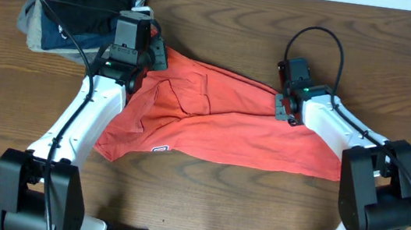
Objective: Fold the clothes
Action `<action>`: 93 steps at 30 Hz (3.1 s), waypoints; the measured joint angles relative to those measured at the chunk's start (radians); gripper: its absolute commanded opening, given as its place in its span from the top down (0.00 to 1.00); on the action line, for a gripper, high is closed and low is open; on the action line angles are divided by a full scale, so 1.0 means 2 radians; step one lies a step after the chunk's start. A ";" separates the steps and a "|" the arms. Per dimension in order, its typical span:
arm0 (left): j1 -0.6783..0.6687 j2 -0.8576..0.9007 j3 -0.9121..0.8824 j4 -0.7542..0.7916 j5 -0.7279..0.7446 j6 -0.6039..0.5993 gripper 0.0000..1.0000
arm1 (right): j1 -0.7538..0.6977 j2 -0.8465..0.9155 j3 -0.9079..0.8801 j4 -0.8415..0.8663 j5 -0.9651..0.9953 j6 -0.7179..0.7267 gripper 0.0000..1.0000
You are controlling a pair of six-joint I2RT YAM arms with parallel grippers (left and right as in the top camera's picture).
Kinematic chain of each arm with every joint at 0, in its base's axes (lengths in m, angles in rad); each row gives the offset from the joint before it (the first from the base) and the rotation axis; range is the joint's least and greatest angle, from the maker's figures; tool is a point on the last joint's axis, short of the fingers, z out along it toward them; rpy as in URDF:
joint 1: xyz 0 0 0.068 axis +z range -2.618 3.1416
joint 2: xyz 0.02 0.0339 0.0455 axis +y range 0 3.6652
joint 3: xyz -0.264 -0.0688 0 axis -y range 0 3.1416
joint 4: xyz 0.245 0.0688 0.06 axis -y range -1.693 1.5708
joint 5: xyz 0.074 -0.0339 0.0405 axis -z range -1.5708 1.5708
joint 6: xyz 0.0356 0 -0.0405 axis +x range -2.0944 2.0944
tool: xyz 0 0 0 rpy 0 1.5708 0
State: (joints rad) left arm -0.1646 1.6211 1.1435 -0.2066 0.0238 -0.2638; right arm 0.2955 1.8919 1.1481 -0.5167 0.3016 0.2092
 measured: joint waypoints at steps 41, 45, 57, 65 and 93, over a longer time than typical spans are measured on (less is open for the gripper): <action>-0.001 -0.136 0.000 -0.156 0.027 0.000 0.94 | -0.074 -0.140 0.035 -0.130 0.018 0.067 0.56; -0.001 -0.136 0.000 -0.156 0.026 0.000 0.94 | -0.074 -0.140 0.035 -0.124 -0.042 0.053 0.32; -0.001 -0.136 0.000 -0.167 0.026 0.000 0.94 | -0.091 -0.066 0.035 -0.111 -0.179 0.077 0.29; -0.001 -0.136 0.000 -0.176 0.026 0.000 0.94 | -0.091 -0.007 0.035 -0.086 -0.207 0.079 0.33; -0.001 -0.136 0.000 -0.178 0.026 0.000 0.94 | -0.091 -0.003 0.035 -0.045 -0.145 0.009 0.47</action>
State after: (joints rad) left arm -0.1661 1.3491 1.1435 -0.5632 0.0753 -0.2630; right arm 0.1135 1.8858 1.2182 -0.6075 0.0120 0.2279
